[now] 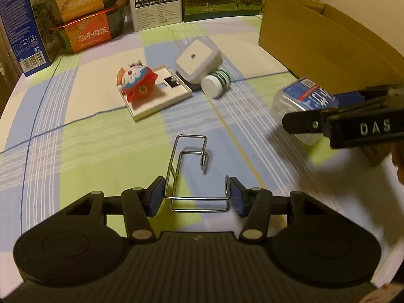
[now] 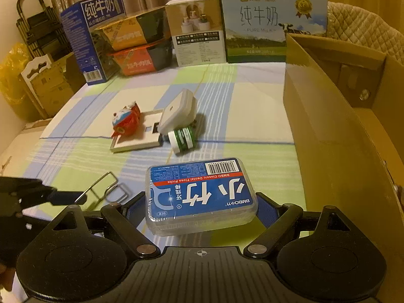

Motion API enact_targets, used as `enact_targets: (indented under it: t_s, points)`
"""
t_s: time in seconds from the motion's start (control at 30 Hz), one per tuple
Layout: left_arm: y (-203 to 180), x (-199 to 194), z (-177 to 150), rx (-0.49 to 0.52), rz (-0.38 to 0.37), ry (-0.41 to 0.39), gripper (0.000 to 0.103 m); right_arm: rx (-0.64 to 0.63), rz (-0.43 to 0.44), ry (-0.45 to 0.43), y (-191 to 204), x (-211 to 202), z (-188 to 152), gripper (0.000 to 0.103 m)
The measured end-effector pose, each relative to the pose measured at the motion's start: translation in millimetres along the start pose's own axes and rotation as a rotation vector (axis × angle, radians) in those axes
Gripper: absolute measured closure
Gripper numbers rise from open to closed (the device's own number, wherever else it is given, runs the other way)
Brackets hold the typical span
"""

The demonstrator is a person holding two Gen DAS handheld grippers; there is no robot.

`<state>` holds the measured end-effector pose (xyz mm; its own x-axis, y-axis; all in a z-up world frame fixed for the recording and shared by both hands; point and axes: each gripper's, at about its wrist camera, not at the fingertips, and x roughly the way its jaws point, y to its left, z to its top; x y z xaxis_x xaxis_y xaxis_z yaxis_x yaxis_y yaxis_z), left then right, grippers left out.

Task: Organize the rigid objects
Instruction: 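Carry the plastic box with the right gripper while the left carries the wire rack into the cardboard box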

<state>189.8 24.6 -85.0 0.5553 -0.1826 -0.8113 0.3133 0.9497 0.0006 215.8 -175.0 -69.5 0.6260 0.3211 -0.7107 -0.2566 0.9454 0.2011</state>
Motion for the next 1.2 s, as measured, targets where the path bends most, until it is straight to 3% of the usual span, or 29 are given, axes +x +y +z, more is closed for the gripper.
enact_targets:
  t_s: [0.07, 0.13, 0.33, 0.4, 0.43, 0.63, 0.93, 1.2]
  points:
    - [-4, -2, -5, 0.027, 0.013, -0.013, 0.053, 0.006, 0.000, 0.004, -1, -5, -6, 0.018]
    - [-6, 0, -7, 0.069, 0.017, -0.026, 0.042, 0.012, -0.002, 0.009, -2, -9, -12, 0.018]
    - [-5, 5, -6, 0.076, 0.005, -0.050, 0.041, 0.024, -0.002, 0.014, -2, -13, -17, 0.018]
    - [-6, 7, -5, 0.092, 0.003, -0.045, 0.043, 0.022, -0.003, 0.014, -2, -13, -17, 0.018]
    - [-6, 9, -4, 0.094, 0.002, -0.041, 0.054, 0.023, -0.003, 0.014, -2, -13, -17, 0.018]
    - [-6, 2, -2, 0.064, 0.035, -0.036, 0.054, 0.017, -0.005, 0.011, 1, -15, -15, 0.018]
    - [-1, -50, 7, -0.054, 0.108, -0.082, 0.054, -0.004, 0.011, -0.042, 15, -46, -2, 0.018]
    - [-26, -113, 44, -0.086, 0.101, -0.160, 0.054, 0.011, 0.012, -0.140, 14, -108, 23, 0.018]
